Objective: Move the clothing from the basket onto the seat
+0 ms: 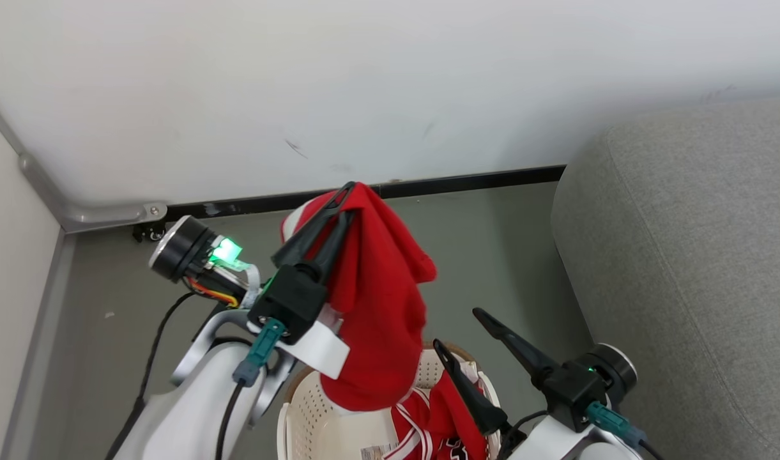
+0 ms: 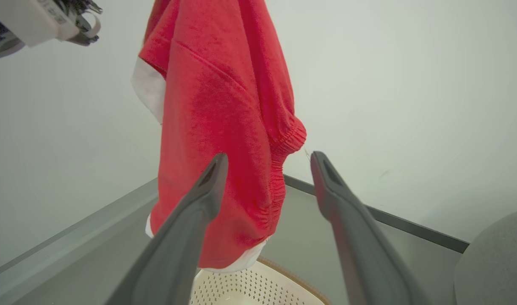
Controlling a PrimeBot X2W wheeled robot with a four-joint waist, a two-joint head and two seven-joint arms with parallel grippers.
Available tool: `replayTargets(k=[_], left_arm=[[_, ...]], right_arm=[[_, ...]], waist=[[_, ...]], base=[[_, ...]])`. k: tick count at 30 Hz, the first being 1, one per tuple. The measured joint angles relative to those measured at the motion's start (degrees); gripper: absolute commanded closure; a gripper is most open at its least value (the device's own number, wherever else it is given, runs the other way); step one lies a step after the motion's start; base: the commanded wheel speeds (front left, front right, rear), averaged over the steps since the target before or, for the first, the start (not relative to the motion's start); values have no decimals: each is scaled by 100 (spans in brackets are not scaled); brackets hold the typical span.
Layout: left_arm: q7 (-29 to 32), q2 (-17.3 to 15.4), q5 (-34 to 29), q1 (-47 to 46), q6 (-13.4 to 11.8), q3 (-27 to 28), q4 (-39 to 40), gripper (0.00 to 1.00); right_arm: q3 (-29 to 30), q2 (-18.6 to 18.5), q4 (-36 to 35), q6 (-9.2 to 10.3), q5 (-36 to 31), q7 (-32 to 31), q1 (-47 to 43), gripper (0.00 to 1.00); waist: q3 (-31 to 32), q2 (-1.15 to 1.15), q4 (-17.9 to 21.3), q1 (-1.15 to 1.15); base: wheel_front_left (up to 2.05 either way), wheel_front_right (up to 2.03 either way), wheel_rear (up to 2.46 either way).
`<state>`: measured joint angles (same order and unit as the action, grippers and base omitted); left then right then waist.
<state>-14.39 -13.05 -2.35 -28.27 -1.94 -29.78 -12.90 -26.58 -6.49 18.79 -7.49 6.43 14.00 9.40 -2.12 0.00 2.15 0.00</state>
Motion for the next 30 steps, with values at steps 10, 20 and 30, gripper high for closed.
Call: replayTargets(k=[10, 20, 30], left_arm=[[290, 322, -41, -294, 203, -333, 40, 100], [590, 503, -41, -400, 315, -444, 76, 100], [973, 576, -31, -475, 293, -361, -3, 100]], right_arm=[[-609, -98, 153, 0, 227, -121, 30, 0], [-1256, -233, 163, 0, 219, -148, 287, 0], [-1036, -308, 234, -1, -369, -138, 534, 0]], waist=[[220, 0, -9, 0], [267, 0, -55, 0], [262, 0, -34, 0]], base=[[0, 0, 0], [0, 0, 0], [0, 0, 0]])
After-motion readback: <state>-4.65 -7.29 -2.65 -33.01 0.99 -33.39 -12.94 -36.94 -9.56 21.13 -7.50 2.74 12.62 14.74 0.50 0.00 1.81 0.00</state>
